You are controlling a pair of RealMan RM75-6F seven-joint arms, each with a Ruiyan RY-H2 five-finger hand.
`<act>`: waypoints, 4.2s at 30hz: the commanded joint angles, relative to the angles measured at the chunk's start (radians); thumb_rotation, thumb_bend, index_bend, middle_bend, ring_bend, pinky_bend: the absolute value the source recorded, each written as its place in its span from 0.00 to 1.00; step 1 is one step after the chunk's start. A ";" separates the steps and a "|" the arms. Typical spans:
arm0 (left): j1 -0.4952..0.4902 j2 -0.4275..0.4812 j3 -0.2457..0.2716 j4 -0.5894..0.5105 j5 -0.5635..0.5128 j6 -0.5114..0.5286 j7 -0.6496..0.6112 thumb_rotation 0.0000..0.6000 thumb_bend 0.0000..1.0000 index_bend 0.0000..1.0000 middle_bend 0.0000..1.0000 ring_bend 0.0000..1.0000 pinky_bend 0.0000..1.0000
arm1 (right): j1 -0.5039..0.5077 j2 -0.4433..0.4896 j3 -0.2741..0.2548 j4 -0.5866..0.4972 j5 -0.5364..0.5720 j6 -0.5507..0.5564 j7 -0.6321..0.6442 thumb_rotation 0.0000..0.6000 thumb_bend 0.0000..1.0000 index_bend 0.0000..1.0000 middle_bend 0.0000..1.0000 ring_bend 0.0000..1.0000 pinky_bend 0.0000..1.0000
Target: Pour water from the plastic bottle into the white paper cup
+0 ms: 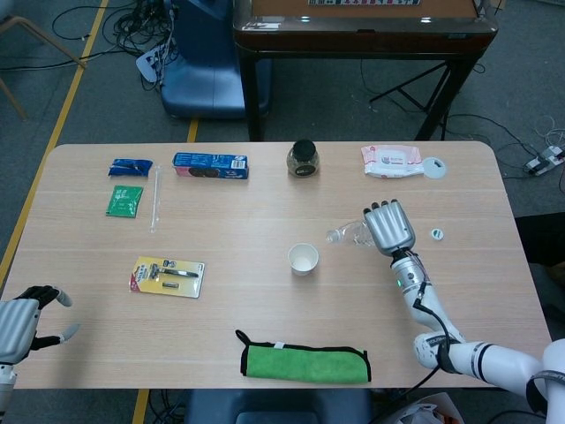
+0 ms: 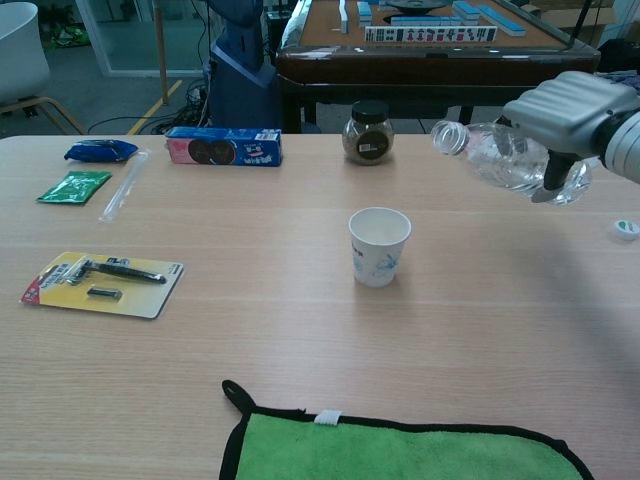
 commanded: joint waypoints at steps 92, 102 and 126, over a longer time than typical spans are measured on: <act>0.002 0.010 -0.002 -0.013 -0.013 -0.006 0.008 1.00 0.14 0.50 0.43 0.34 0.55 | 0.167 -0.125 -0.090 0.056 0.143 0.105 -0.501 1.00 0.17 0.60 0.60 0.51 0.57; 0.001 0.010 -0.001 -0.013 -0.013 -0.008 0.005 1.00 0.14 0.50 0.43 0.34 0.55 | 0.130 -0.129 -0.047 0.040 0.176 0.068 -0.320 1.00 0.17 0.60 0.60 0.51 0.57; -0.002 0.000 0.007 -0.005 -0.010 -0.021 0.024 1.00 0.14 0.50 0.43 0.34 0.55 | -0.063 -0.221 -0.031 0.348 -0.274 0.039 0.934 1.00 0.17 0.60 0.58 0.49 0.57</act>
